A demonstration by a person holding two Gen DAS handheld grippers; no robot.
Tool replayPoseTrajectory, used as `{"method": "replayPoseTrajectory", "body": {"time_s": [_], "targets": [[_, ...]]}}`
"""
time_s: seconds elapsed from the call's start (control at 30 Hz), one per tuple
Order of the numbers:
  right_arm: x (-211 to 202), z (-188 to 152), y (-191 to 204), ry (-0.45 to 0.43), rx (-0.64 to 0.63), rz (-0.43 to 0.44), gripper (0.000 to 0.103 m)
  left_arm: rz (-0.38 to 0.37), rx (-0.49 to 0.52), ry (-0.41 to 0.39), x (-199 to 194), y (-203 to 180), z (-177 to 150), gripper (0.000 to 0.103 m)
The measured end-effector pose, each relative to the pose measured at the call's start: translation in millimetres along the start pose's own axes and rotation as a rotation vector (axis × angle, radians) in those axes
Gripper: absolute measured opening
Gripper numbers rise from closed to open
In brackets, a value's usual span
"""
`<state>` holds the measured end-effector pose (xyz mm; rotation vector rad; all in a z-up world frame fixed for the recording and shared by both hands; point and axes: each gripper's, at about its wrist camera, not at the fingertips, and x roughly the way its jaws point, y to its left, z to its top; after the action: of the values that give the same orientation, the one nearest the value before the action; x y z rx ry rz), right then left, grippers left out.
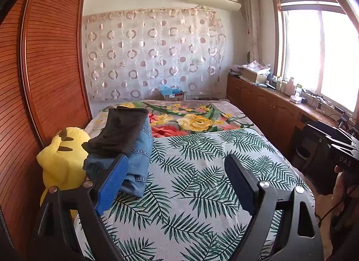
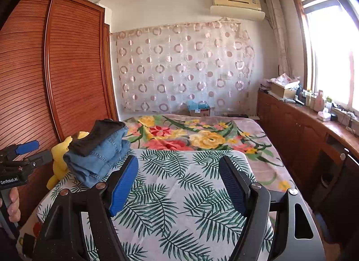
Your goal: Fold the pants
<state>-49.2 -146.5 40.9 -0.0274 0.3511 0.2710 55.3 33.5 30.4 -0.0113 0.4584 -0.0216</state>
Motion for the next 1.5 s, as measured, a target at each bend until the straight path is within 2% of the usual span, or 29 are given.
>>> {"method": "replayPoseTrajectory", "body": {"time_s": [0.67, 1.5], "targets": [[1, -2, -15, 0.004, 0.002, 0.008, 0.076, -0.003, 0.001, 0.002, 0, 0, 0, 0.088], [-3, -7, -15, -0.004, -0.001, 0.011, 0.076, -0.002, 0.003, 0.001, -1, -1, 0, 0.088]]}}
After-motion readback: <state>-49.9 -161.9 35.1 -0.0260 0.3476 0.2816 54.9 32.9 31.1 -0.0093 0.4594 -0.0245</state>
